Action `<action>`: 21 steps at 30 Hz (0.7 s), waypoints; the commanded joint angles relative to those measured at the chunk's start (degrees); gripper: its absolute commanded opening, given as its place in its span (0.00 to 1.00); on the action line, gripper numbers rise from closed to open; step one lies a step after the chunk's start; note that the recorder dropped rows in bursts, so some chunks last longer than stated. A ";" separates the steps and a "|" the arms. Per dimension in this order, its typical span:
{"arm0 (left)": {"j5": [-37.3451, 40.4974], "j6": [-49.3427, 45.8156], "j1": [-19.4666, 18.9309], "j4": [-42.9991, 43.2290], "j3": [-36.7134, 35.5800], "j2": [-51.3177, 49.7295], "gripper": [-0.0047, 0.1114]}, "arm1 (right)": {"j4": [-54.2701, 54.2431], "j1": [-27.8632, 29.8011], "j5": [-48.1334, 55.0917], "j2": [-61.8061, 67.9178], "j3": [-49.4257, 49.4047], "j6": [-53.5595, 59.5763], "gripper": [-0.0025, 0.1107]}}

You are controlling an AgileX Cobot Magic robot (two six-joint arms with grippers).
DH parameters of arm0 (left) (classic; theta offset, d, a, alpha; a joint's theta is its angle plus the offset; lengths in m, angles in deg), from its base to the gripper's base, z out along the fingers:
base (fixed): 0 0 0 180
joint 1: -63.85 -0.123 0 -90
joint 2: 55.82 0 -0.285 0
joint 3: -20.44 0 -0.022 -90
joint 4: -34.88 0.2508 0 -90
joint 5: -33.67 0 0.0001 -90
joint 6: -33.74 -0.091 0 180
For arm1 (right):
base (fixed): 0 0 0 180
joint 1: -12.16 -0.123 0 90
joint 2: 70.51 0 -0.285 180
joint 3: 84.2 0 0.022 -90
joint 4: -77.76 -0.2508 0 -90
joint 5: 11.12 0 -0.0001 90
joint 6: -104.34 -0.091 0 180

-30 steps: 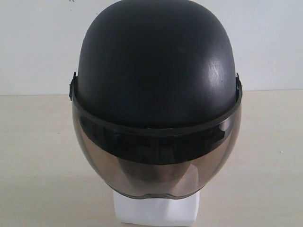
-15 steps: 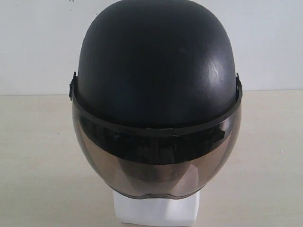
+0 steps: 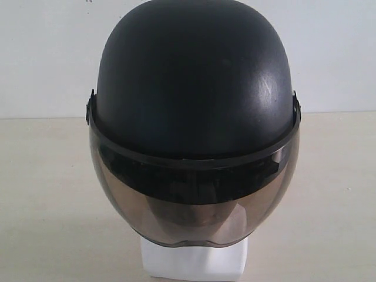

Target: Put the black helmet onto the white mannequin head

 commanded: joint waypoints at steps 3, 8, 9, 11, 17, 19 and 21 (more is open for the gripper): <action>0.37 0.65 0.02 -0.38 -0.20 0.19 0.08 | -0.10 0.27 -0.21 -0.24 0.03 -0.05 0.02; 0.37 0.65 -2.54 -0.40 -0.20 0.19 0.08 | -0.10 0.27 -0.21 -0.24 0.03 -0.05 0.02; 0.37 0.65 -3.30 -0.40 -0.20 0.19 0.08 | -0.10 0.27 -0.21 -0.24 0.03 -0.05 0.02; 0.37 0.65 -4.24 -0.40 -0.20 0.19 0.08 | -0.10 0.27 -0.21 -0.24 0.03 -0.05 0.02; 0.37 0.65 -4.76 -0.40 -0.20 0.19 0.08 | -0.10 0.27 -0.21 -0.24 0.03 -0.05 0.02; 0.37 0.65 -4.76 -0.40 -0.20 0.19 0.08 | -0.10 0.27 -0.21 -0.24 0.03 -0.05 0.02; 0.37 0.65 -4.76 -0.40 -0.20 0.19 0.08 | -0.10 0.27 -0.21 -0.24 0.03 -0.05 0.02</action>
